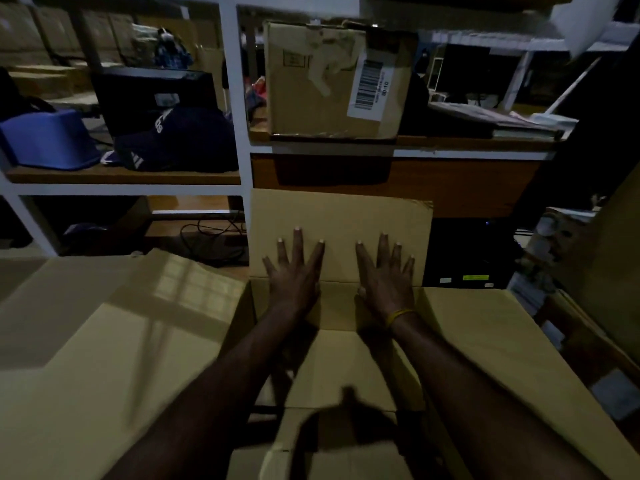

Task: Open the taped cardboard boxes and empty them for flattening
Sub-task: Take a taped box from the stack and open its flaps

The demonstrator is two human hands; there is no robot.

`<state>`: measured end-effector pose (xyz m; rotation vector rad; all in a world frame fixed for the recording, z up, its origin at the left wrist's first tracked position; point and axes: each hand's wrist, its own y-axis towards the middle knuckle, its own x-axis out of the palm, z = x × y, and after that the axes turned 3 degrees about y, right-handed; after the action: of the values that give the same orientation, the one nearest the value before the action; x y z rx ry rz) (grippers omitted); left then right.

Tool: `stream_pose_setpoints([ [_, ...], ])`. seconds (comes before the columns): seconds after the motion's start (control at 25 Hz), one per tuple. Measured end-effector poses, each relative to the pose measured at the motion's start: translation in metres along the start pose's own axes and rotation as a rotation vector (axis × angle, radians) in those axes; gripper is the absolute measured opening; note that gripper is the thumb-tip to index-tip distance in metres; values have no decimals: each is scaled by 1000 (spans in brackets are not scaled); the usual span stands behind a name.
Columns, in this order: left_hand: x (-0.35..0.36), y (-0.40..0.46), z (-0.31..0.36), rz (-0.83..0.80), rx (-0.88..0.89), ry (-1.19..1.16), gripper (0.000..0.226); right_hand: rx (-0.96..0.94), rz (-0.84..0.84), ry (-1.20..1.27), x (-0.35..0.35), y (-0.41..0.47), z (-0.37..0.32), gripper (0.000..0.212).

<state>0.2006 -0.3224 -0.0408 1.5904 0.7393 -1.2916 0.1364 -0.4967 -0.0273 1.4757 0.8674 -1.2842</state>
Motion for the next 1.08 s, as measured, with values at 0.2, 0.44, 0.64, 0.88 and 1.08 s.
stream_pose_setpoints([
  [0.2, 22, -15, -33, 8, 28, 27, 88, 25, -24, 0, 26, -7, 38, 106],
  [0.44, 27, -19, -46, 49, -77, 53, 95, 87, 40, 41, 35, -18, 60, 107],
  [0.64, 26, -24, -64, 41, -46, 58, 99, 32, -10, 110, 32, -26, 65, 117],
  [0.88, 22, -64, -51, -6, -94, 87, 84, 33, -46, 7, 30, -59, 71, 101],
  [1.08, 0, -104, -28, -40, -125, 115, 69, 47, 90, -34, 39, -90, 78, 49],
])
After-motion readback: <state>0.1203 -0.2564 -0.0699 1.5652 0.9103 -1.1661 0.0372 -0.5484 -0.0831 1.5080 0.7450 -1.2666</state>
